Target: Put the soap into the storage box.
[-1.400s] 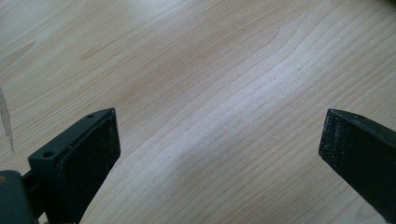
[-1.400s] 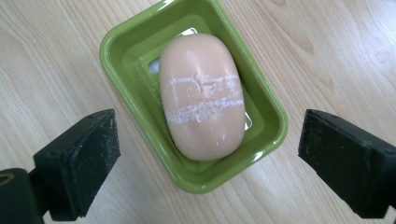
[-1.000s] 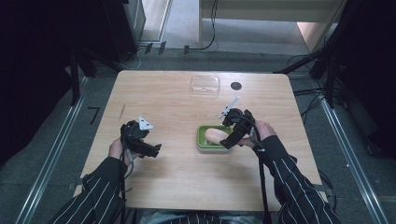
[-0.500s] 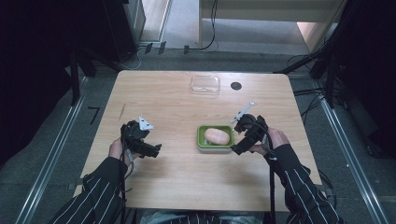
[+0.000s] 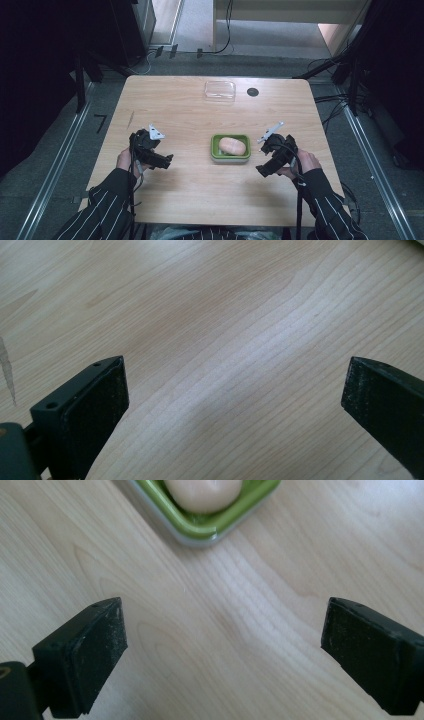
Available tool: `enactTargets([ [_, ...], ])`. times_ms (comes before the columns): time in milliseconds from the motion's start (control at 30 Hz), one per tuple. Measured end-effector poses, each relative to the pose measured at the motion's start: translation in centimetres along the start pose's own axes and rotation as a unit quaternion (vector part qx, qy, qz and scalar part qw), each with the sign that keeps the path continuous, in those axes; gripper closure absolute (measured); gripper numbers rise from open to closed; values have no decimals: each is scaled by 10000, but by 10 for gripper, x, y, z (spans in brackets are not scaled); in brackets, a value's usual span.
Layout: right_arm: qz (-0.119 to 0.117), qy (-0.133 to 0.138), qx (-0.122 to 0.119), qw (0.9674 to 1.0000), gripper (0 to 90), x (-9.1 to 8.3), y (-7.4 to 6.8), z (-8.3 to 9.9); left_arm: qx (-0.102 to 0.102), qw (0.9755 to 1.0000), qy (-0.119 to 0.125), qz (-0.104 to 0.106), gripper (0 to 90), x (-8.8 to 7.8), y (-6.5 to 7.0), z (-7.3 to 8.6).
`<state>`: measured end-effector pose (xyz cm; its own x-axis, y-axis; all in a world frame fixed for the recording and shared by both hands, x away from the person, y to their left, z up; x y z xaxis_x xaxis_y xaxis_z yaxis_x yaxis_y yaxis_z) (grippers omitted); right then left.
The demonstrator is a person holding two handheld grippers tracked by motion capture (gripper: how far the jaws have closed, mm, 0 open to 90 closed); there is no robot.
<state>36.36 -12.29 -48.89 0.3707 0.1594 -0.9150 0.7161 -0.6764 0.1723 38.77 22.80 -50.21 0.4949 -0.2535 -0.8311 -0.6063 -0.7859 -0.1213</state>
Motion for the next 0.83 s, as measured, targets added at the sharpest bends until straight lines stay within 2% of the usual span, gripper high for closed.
enactTargets([
  [167, 40, -105, 63, 9999, 50, 6, -4, 20, 10, 10000, 4, 3, 0, 0, 1, 0],
  [200, 35, -148, 136, 9998, 50, 7, -6, 24, 5, 10000, 5, 9, 0, 0, 1, 0],
  [367, 122, -211, 93, 9997, 50, 12, -10, 39, 15, 10000, 6, 7, 0, 0, 1, -1],
  [467, 123, -294, 152, 9994, 50, 14, -13, 47, 10, 10000, -3, 4, 0, 0, 1, -1],
  [833, -16, -588, -41, 9983, 56, 26, -17, 57, 55, 10000, -32, 16, 0, 2, 3, -1],
])
Point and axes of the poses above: each handheld gripper's, and its own axes: x roughly forward along the jaws, z roughly out of its underside, y roughly to its right, the point moved 9 cm from there along x, roughly forward along the jaws, and after that the axes turned 5 degrees about z, right-handed, at the moved point
